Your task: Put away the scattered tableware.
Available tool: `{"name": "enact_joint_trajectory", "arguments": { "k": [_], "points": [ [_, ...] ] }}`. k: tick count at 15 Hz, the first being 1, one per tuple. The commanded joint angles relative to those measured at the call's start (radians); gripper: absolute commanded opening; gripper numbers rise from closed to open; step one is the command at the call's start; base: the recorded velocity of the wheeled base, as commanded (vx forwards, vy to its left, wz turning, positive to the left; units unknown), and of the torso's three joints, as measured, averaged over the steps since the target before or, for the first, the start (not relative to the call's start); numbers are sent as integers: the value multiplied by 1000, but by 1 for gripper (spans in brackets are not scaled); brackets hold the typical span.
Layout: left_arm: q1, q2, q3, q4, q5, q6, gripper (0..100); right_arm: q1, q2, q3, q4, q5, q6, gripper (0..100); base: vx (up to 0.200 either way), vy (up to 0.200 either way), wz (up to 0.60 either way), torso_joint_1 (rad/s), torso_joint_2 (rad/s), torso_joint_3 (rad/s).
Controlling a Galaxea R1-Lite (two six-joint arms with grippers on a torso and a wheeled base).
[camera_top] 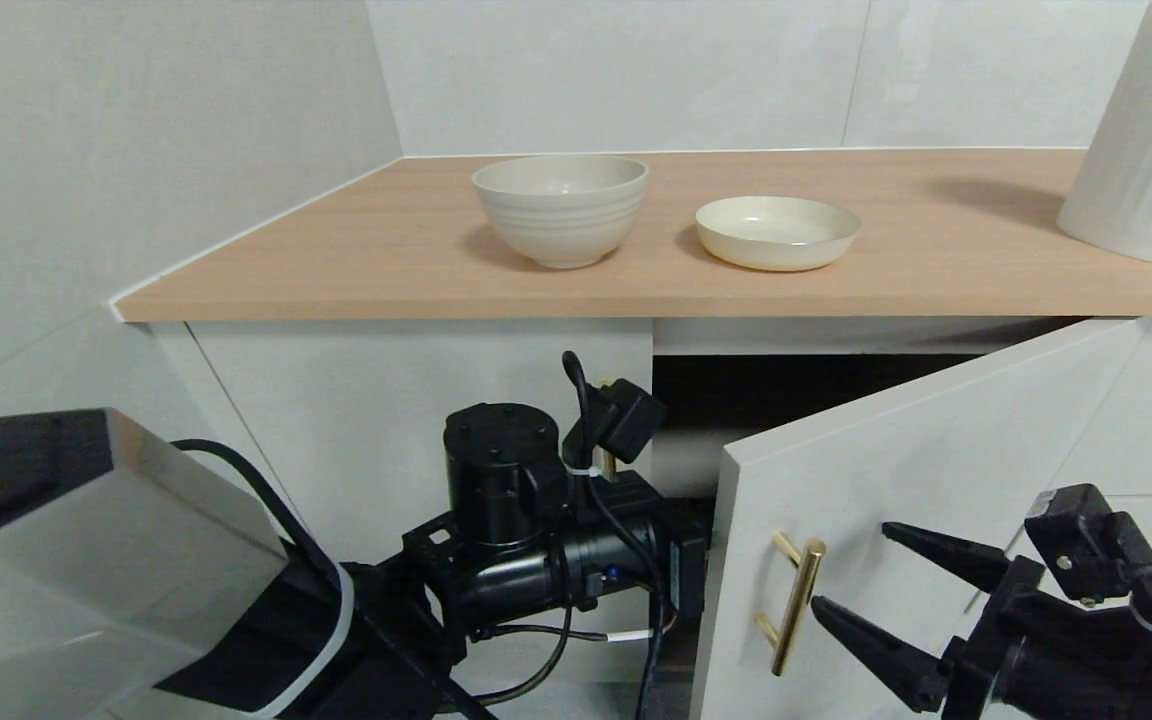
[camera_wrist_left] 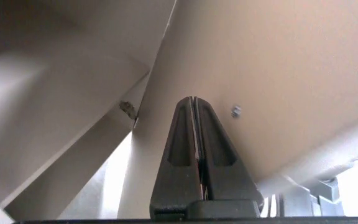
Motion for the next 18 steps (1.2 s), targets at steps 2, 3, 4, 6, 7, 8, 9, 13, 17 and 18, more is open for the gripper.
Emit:
{"name": "enact_joint_trajectory", "arguments": {
  "k": [2,3,4,6,7,8,9,13,17,18],
  "points": [
    [-2,-41,17,1,2,0,0,40,-240,-113,205,-153,-21,100,0,0,0,0,0,0],
    [-2,-38,16,1,2,0,0,40,-369,-214,425,-155,-20,100,0,0,0,0,0,0],
    [-2,-35,14,1,2,0,0,34,-481,-311,674,-156,-6,100,0,0,0,0,0,0],
    [-2,-30,14,1,2,0,0,22,-570,-404,922,-152,33,100,0,0,0,0,0,0],
    [-4,-16,11,1,2,0,0,17,-659,-512,1246,-115,97,100,0,0,0,0,0,0],
    [-8,-12,5,1,2,0,0,17,-686,-521,1295,-80,98,100,0,0,0,0,0,0],
    [-10,-9,4,1,2,0,0,17,-702,-519,1311,-57,98,100,0,0,0,0,0,0],
    [-18,4,-7,5,2,-17,0,17,-703,-515,1352,-52,98,100,0,0,0,0,0,0],
    [-30,8,-36,33,2,-20,0,17,-716,-515,1355,-52,98,100,-200,0,0,2,6,1],
    [-33,10,-47,43,2,-20,0,17,-719,-513,1355,-50,98,100,-200,0,0,-7,2,2]
  ]
}}
